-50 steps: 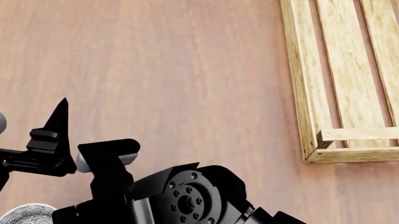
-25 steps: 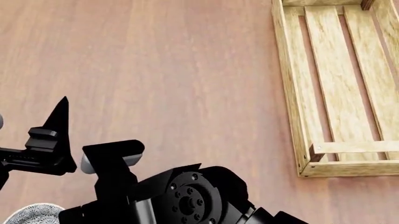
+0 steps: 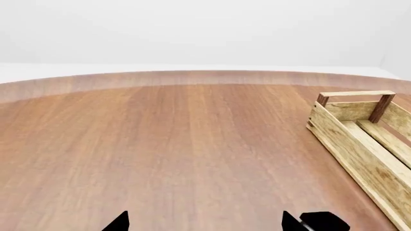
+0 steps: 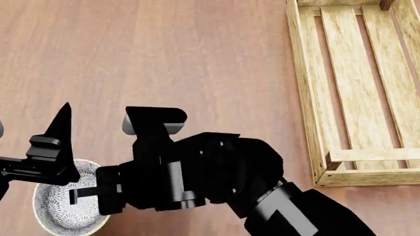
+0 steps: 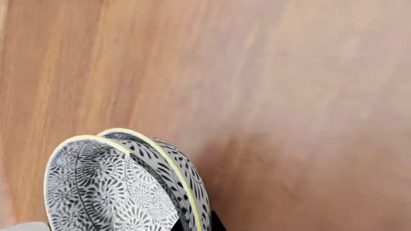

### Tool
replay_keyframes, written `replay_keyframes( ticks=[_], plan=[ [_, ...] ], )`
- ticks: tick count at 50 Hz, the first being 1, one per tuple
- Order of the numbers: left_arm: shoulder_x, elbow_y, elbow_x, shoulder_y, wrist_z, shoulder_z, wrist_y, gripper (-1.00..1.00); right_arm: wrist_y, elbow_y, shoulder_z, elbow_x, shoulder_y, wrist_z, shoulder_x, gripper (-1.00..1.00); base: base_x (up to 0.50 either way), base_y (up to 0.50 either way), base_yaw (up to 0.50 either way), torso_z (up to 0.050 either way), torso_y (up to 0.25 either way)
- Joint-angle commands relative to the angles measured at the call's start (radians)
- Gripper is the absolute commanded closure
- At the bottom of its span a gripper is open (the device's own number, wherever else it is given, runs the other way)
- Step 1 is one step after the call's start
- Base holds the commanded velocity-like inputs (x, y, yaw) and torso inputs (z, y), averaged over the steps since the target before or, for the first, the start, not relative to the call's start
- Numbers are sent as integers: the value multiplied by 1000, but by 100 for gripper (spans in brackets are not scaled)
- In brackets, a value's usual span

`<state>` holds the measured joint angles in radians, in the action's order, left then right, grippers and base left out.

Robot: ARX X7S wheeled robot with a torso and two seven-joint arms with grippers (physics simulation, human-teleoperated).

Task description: Stack the right bowl on the left bowl and place them in the tray.

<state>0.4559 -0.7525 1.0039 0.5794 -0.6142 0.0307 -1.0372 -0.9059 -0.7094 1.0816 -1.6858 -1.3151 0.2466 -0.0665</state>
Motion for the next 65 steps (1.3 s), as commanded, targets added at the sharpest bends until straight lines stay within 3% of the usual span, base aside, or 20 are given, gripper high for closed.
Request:
replay_keyframes(
  ticks=[1, 9, 27, 37, 42, 51, 65],
  plan=[
    [6, 3, -5, -7, 1, 2, 11, -100, 16, -256, -8, 3, -154, -114, 48, 100, 0, 0, 0, 0, 0],
    [9, 7, -2, 3, -1, 10, 7, -100, 41, -389, 102, -84, -275, -157, 66, 100, 0, 0, 0, 0, 0],
    [8, 12, -5, 6, -4, 30, 12, -100, 67, -593, 514, -591, -498, -147, 66, 100, 0, 0, 0, 0, 0],
    [6, 18, -12, 3, 0, 42, 22, -100, 166, -599, 1000, -1122, -587, -108, 33, 100, 0, 0, 0, 0, 0],
    [5, 21, -14, 2, 0, 47, 25, -100, 181, -599, 1155, -1293, -611, -100, 23, 100, 0, 0, 0, 0, 3],
    [6, 29, -17, -5, 5, 50, 37, -100, 188, -599, 1198, -1426, -659, 1, -31, 100, 0, 0, 0, 0, 0],
    [12, 26, -5, 5, -5, 52, 29, -100, 259, -599, 1082, -1434, -665, 164, -118, 100, 0, 0, 0, 0, 1]
  ],
)
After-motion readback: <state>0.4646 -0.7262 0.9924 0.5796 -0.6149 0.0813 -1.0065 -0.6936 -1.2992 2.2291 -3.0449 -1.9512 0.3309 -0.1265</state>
